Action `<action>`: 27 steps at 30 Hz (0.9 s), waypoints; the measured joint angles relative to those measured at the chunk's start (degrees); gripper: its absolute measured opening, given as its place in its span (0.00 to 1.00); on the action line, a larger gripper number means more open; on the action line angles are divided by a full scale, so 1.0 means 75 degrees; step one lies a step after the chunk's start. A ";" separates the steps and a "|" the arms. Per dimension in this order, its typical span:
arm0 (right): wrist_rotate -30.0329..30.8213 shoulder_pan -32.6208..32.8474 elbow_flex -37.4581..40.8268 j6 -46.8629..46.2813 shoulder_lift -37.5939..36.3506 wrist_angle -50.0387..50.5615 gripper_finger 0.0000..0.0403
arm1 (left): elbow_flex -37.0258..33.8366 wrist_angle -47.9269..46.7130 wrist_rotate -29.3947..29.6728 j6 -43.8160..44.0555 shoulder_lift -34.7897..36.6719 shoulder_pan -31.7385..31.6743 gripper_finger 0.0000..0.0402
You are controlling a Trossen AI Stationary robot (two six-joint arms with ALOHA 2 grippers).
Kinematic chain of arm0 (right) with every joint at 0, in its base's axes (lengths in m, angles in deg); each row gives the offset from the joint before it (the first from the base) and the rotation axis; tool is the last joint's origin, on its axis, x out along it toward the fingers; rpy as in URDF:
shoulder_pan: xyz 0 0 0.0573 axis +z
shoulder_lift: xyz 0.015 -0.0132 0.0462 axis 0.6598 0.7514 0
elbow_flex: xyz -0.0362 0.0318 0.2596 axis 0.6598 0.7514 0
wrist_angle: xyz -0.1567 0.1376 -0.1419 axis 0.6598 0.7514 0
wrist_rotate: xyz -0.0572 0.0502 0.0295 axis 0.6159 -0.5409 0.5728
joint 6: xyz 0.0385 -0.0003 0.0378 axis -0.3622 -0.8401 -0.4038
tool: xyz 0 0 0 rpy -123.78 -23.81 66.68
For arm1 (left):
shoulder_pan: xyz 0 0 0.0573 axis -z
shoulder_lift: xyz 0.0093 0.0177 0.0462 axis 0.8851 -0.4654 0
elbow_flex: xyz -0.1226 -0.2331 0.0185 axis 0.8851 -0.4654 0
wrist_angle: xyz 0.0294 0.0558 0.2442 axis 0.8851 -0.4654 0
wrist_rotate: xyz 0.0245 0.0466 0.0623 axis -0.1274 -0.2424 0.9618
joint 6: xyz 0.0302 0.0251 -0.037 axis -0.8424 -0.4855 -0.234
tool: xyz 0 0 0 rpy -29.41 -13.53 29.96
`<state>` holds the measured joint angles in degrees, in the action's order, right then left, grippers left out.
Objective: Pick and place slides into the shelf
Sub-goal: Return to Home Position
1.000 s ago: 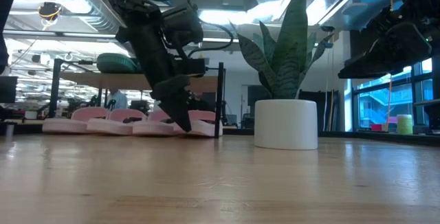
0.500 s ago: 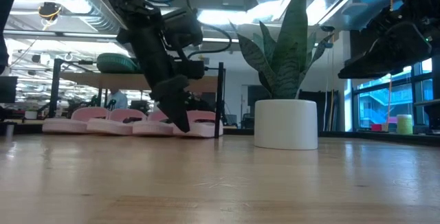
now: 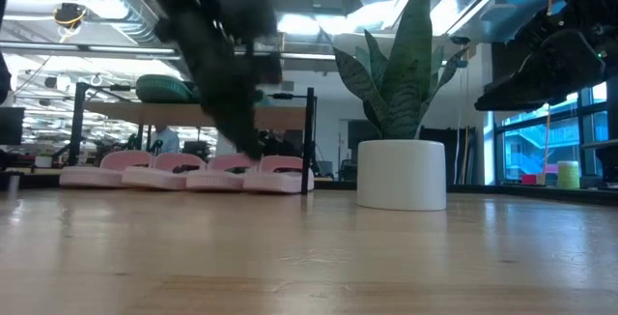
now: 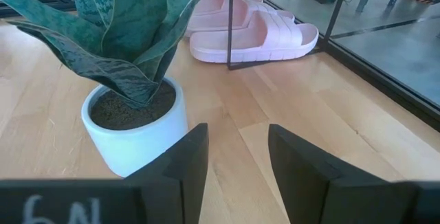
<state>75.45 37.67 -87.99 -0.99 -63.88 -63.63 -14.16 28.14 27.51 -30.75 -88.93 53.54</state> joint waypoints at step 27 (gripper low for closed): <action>0.0002 -0.0003 0.0000 0.0569 -0.0003 -0.0800 0.38 | -0.4862 0.3894 0.0420 -0.0550 0.8354 0.0314 0.41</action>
<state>75.47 37.65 -87.99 3.27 -63.90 -69.63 -50.63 57.35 30.66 -34.88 -26.27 55.89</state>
